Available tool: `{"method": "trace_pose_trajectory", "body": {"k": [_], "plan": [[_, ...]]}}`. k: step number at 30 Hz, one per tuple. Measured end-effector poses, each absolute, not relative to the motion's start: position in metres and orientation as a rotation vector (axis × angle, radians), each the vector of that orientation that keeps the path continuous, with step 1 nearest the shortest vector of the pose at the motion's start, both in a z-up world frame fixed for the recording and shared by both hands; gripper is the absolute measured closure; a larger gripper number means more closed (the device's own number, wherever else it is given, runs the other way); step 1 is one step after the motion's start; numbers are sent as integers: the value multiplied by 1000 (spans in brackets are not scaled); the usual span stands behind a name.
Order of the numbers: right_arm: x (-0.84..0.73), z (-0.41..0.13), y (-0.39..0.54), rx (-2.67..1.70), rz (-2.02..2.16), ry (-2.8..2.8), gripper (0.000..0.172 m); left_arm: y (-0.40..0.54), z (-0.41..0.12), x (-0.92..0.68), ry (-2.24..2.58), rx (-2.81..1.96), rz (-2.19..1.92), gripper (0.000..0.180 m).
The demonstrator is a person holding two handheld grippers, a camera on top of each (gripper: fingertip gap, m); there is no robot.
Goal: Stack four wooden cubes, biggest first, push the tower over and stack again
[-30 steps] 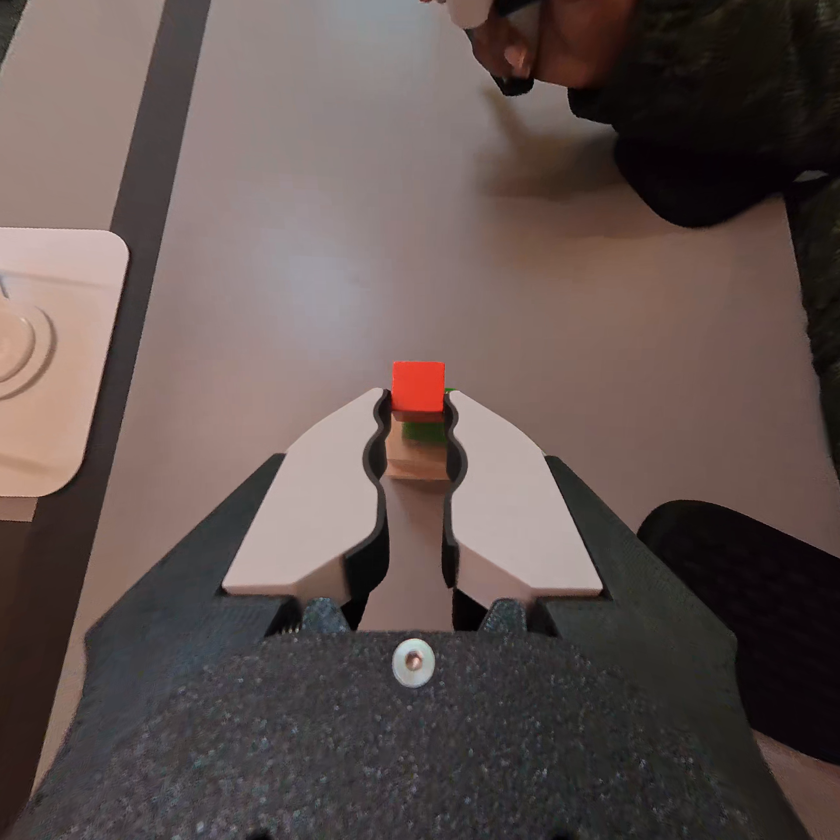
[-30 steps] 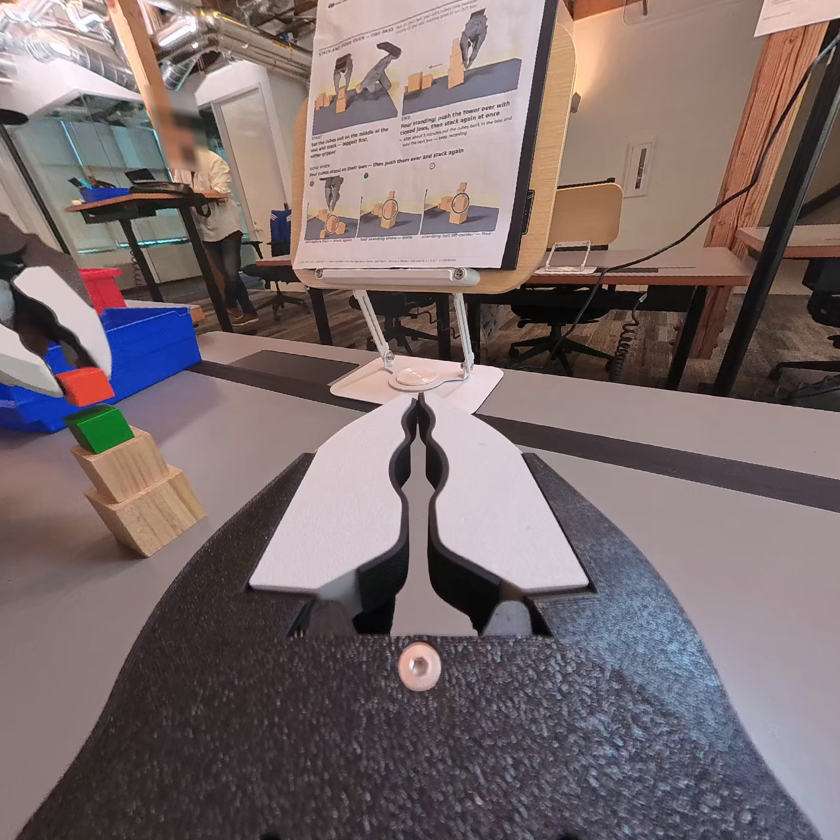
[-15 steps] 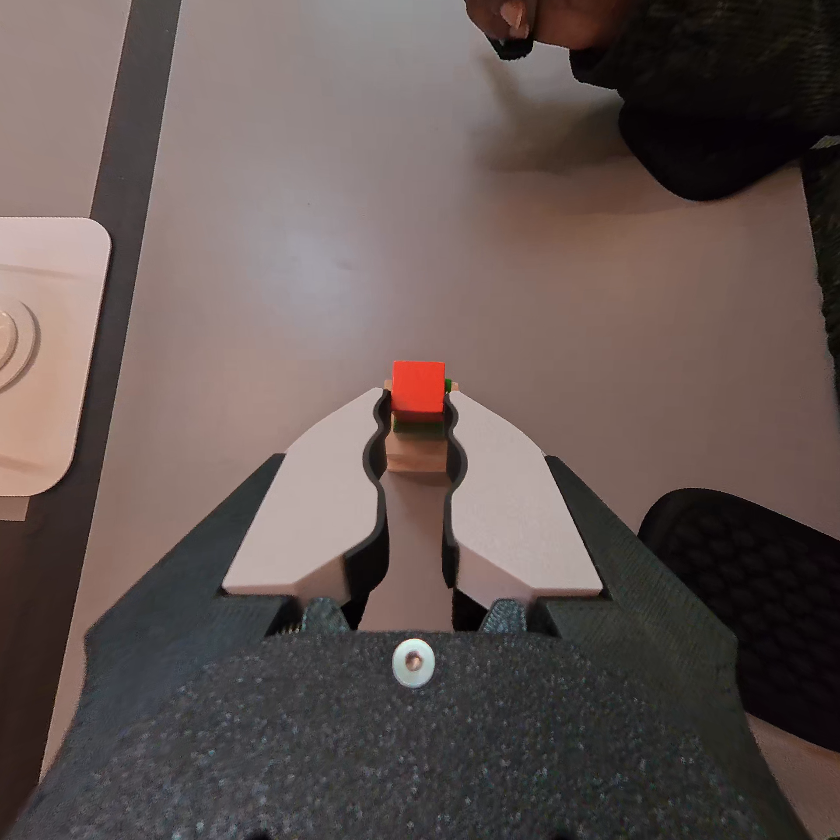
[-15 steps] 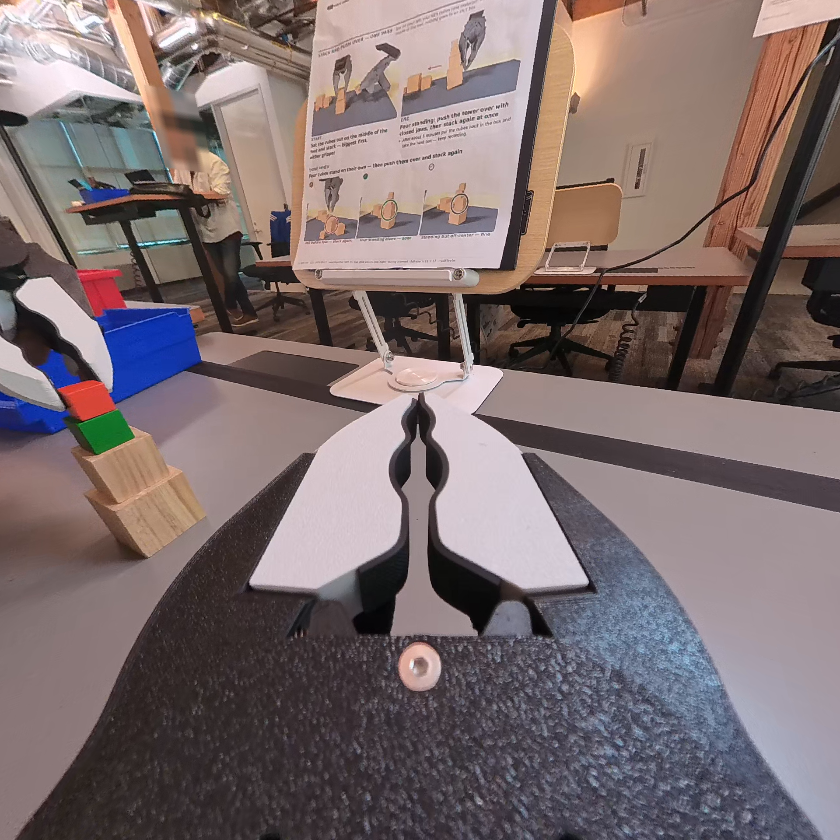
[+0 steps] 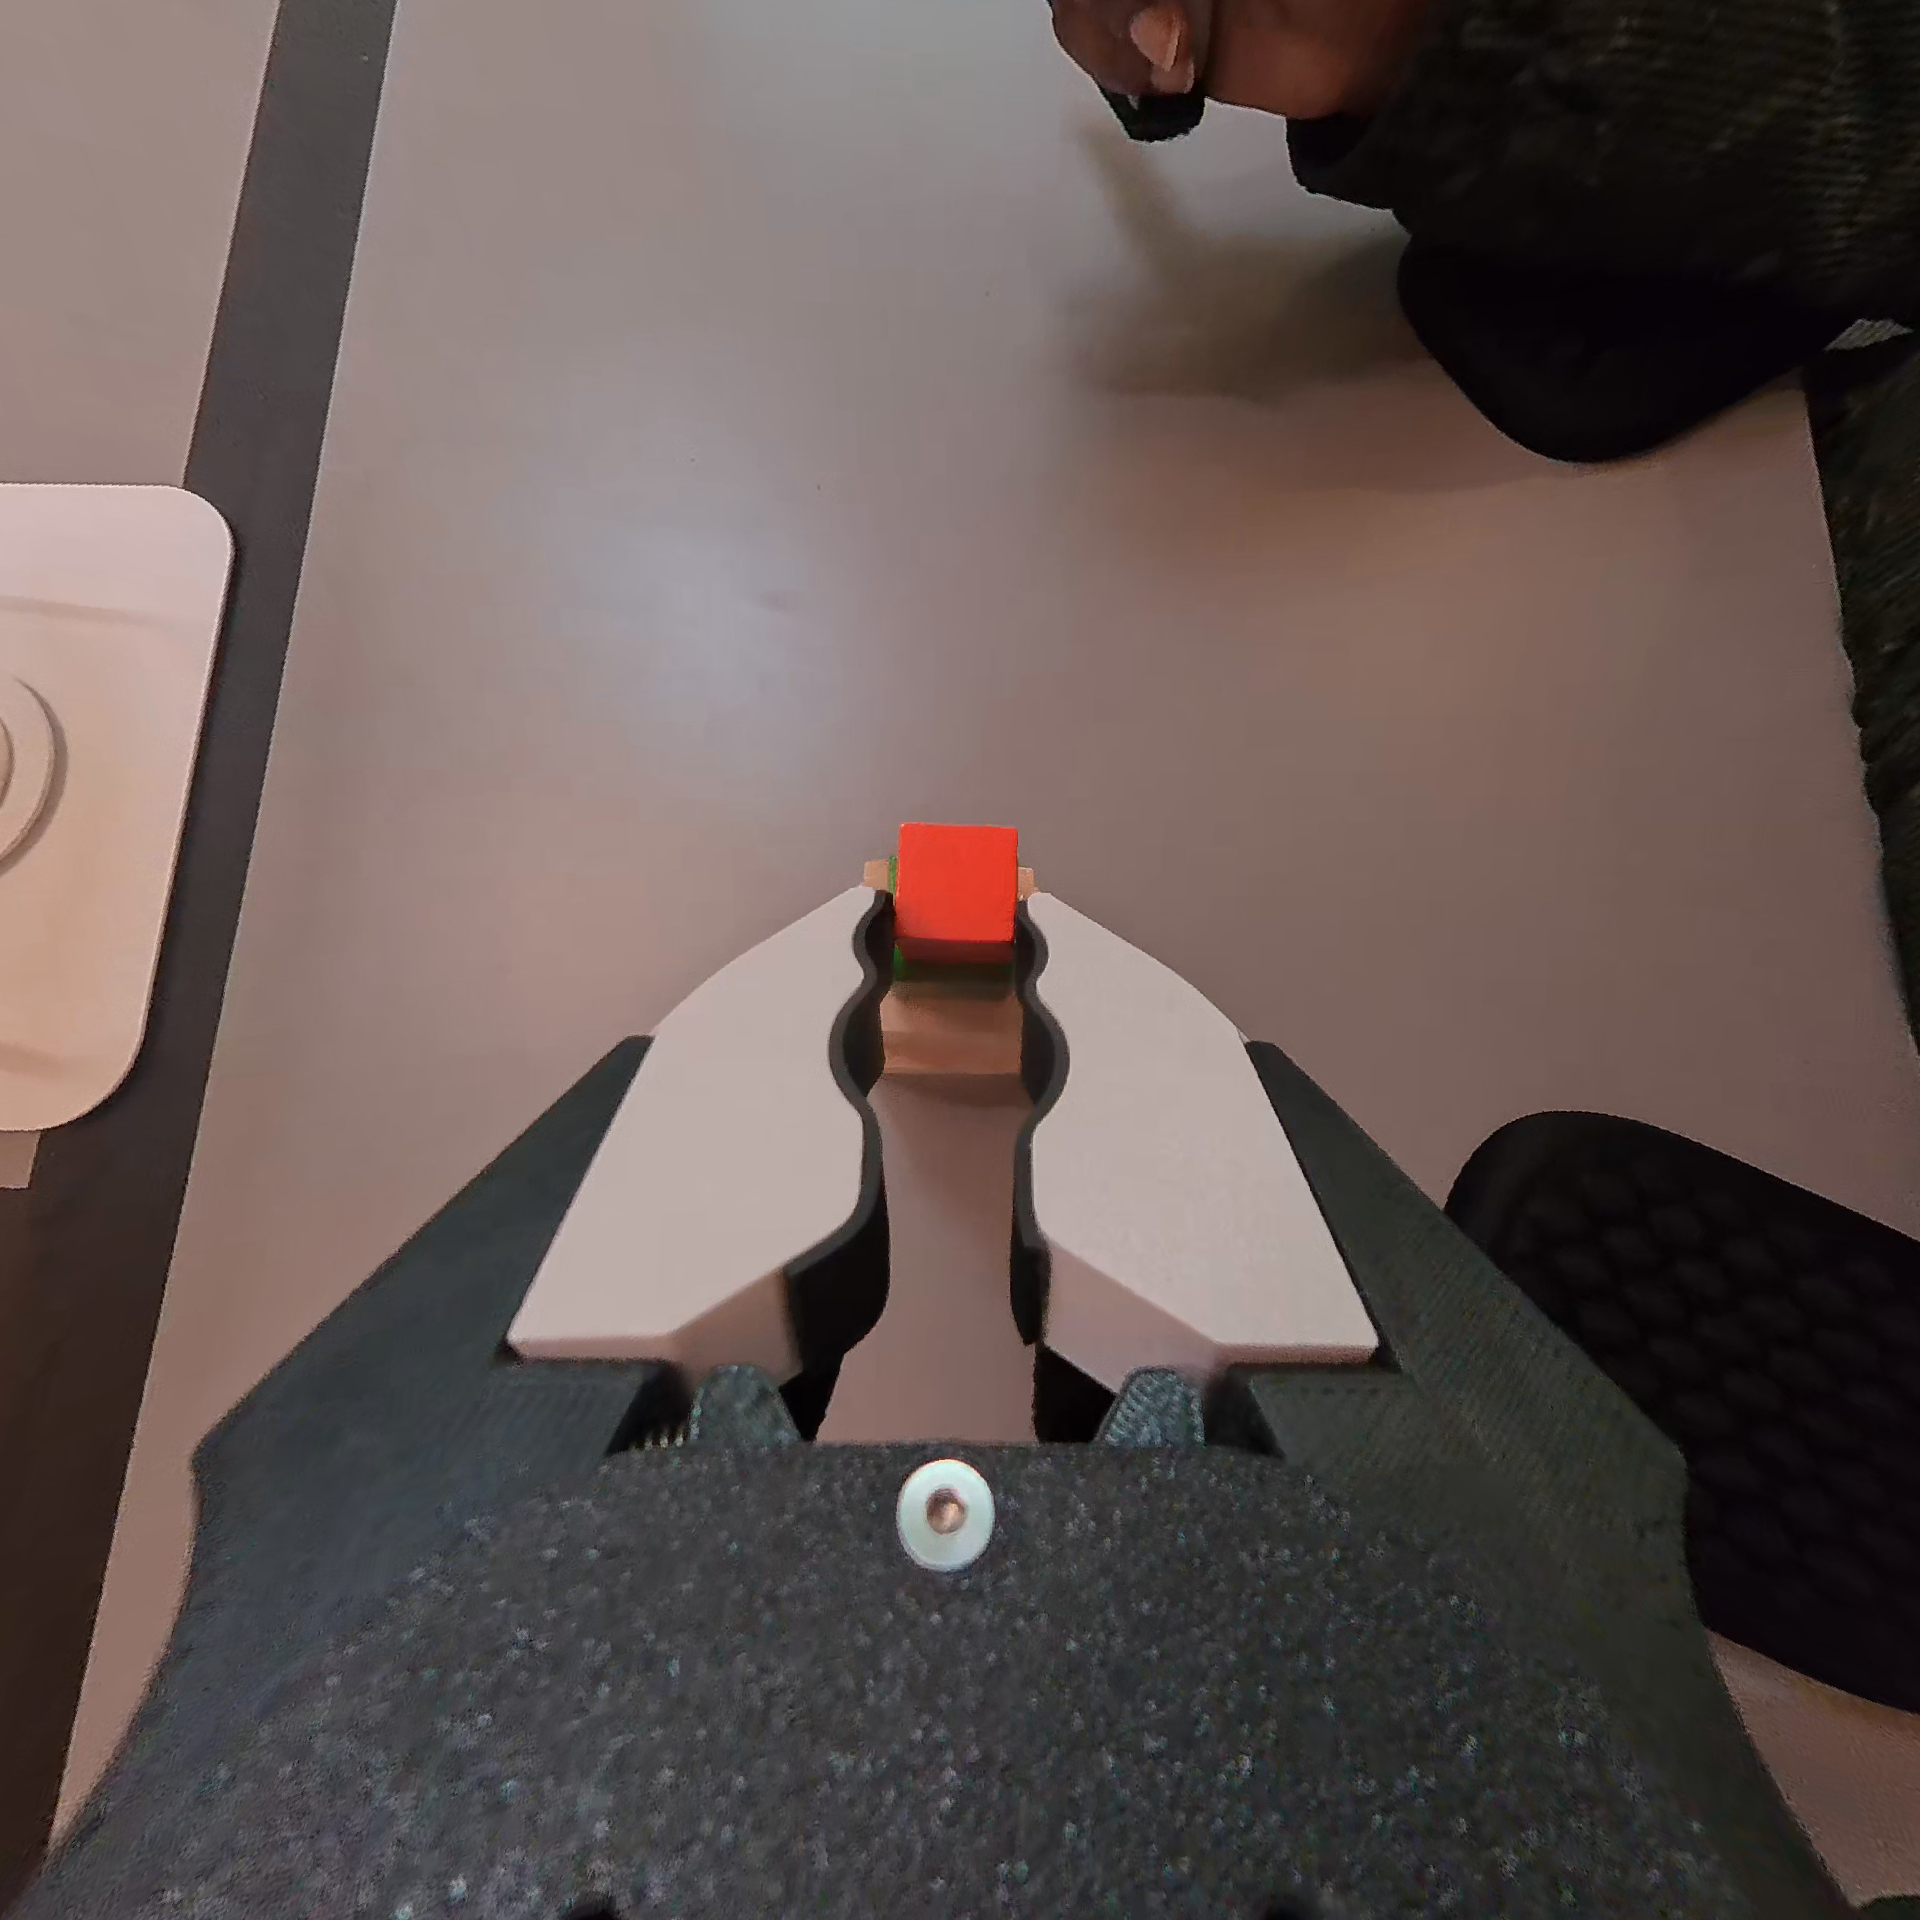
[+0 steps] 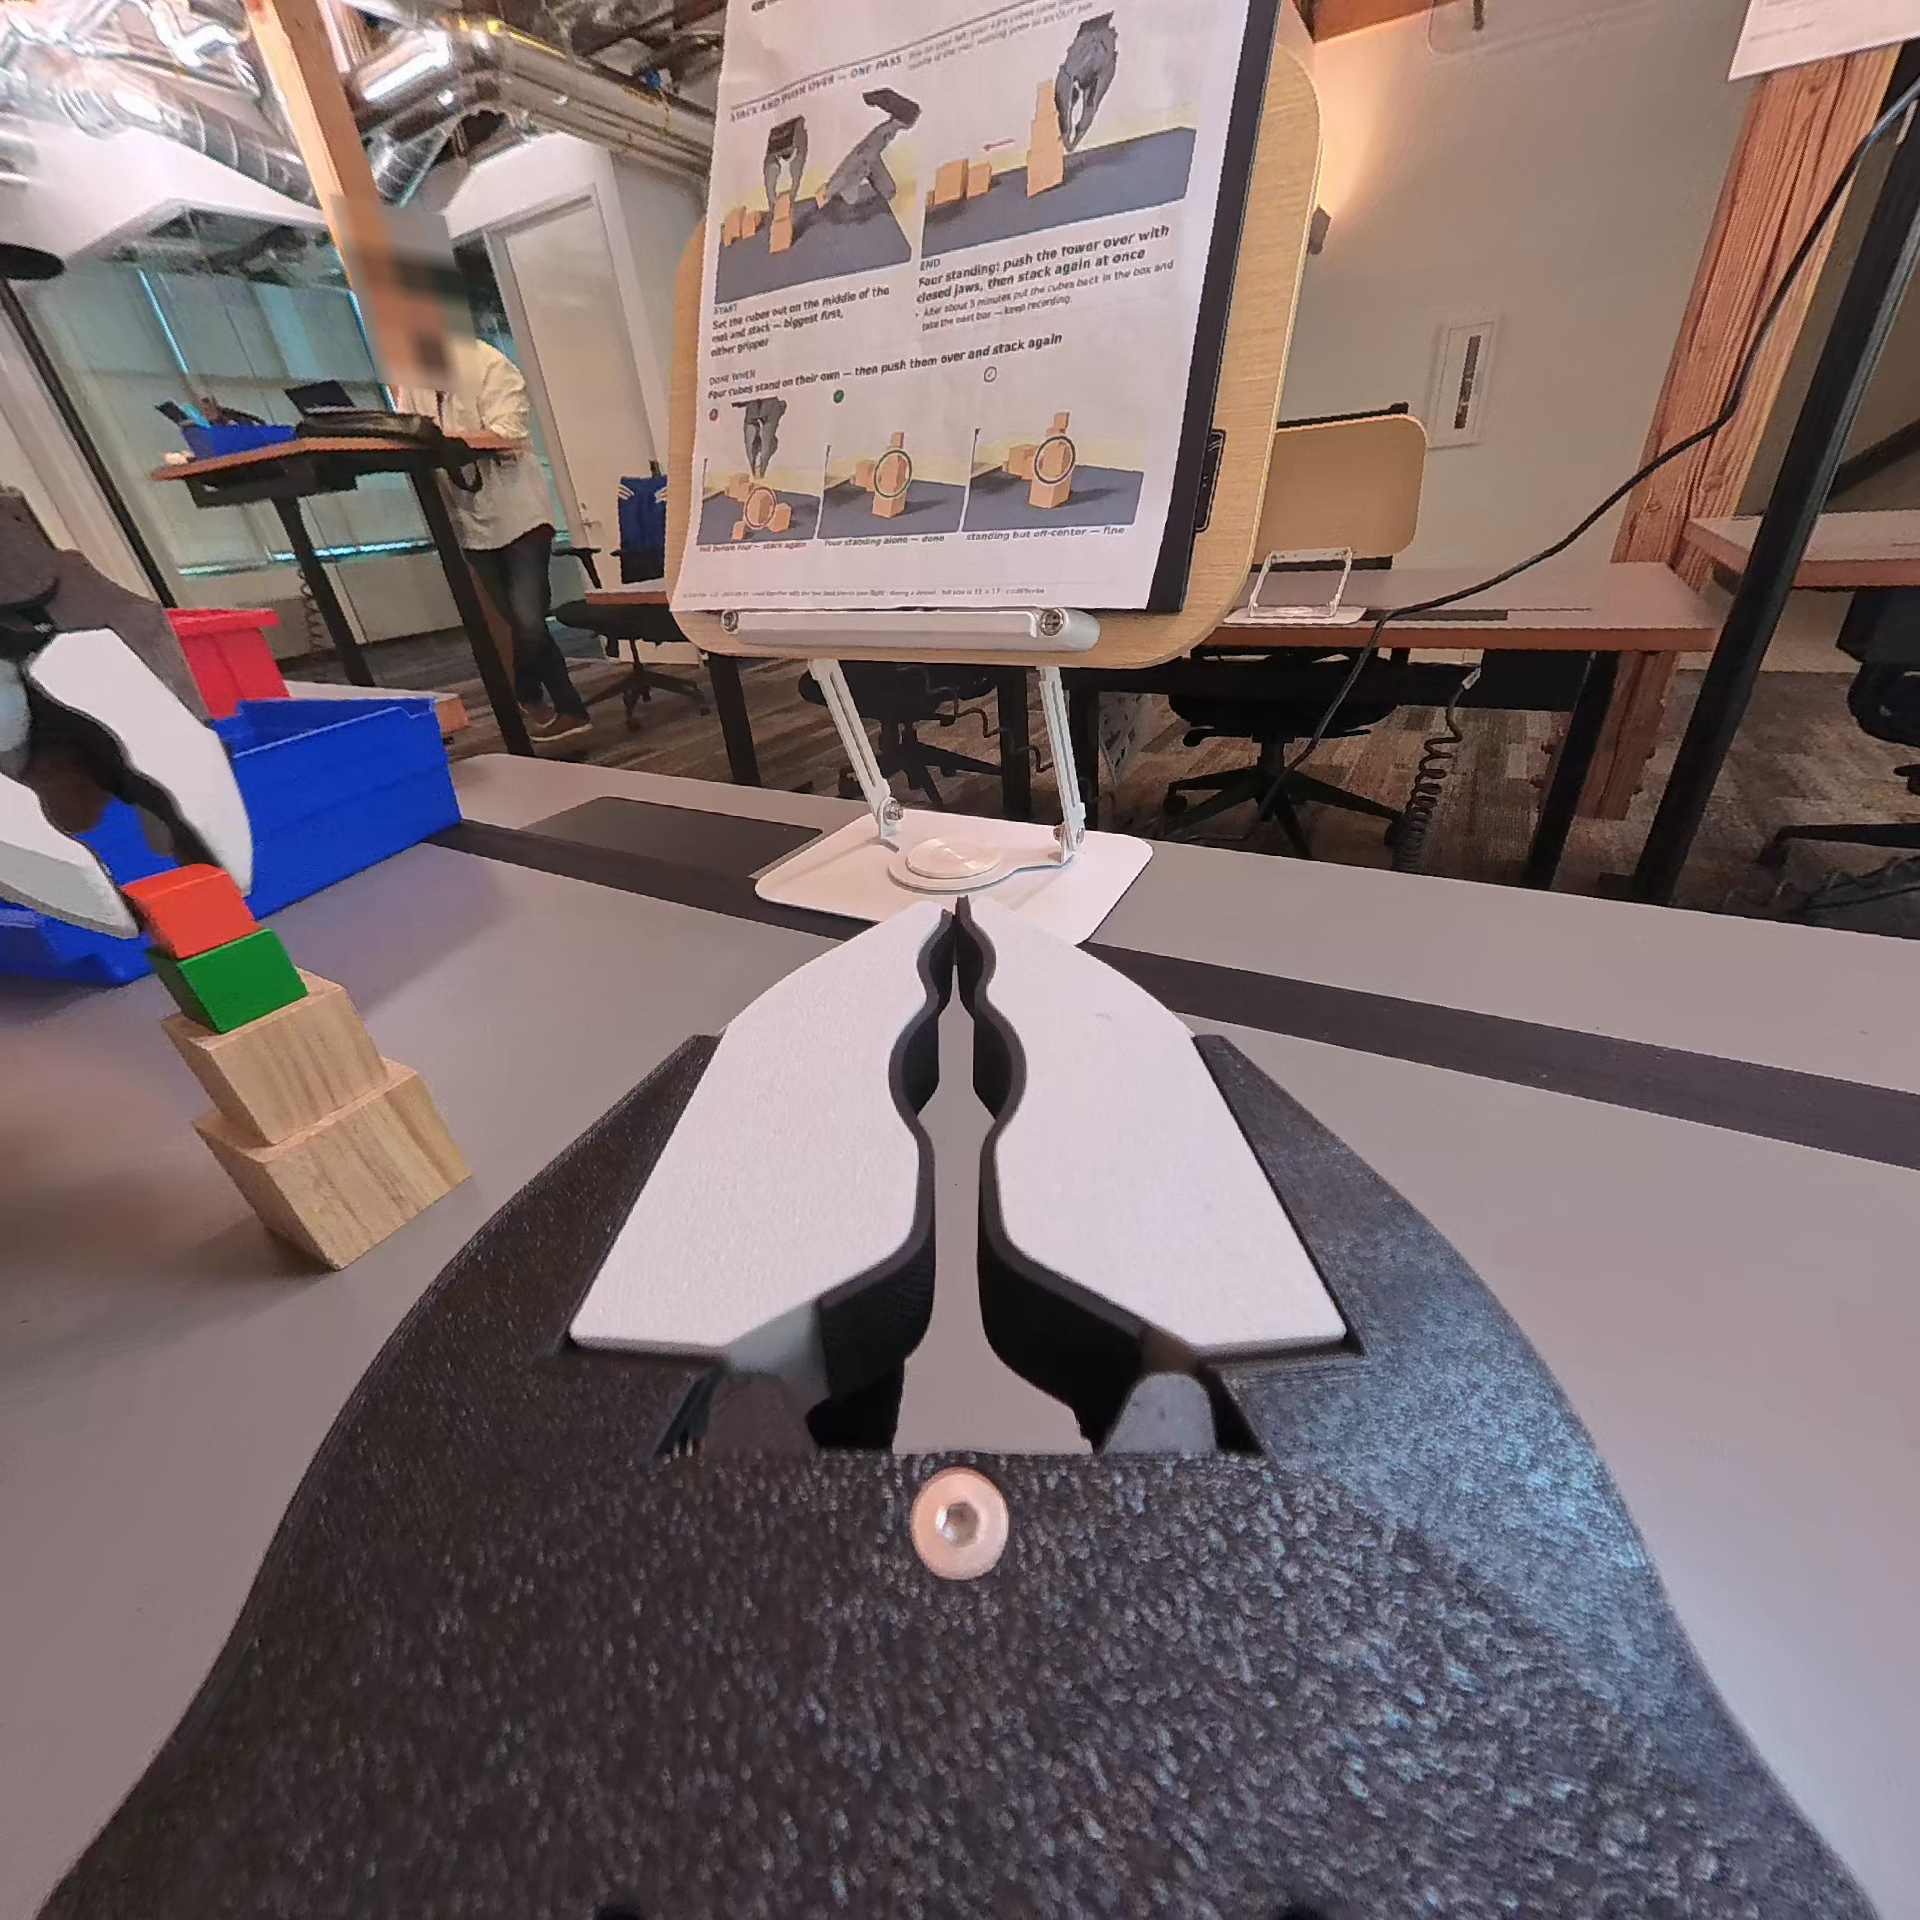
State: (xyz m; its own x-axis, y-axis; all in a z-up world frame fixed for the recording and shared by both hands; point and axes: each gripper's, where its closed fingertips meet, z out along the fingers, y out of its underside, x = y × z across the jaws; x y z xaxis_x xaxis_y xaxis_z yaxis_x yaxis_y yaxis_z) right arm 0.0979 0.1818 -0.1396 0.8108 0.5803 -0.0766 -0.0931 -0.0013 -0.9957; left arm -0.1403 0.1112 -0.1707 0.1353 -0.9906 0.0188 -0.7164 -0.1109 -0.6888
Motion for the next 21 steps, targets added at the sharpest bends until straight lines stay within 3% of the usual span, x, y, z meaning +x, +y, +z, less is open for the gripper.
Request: {"method": "trace_pose_trajectory", "body": {"k": [9,16,21], "plan": [[98,-140,182,-1488,554,-410,172,115,-166,-143,1604,-1876,-658,155],[101,-138,183,-1480,543,-397,172,123,-133,-143,1332,-1710,-699,154],[102,-136,183,-1476,532,-391,172,138,-113,-157,975,-1621,-627,172]]}}
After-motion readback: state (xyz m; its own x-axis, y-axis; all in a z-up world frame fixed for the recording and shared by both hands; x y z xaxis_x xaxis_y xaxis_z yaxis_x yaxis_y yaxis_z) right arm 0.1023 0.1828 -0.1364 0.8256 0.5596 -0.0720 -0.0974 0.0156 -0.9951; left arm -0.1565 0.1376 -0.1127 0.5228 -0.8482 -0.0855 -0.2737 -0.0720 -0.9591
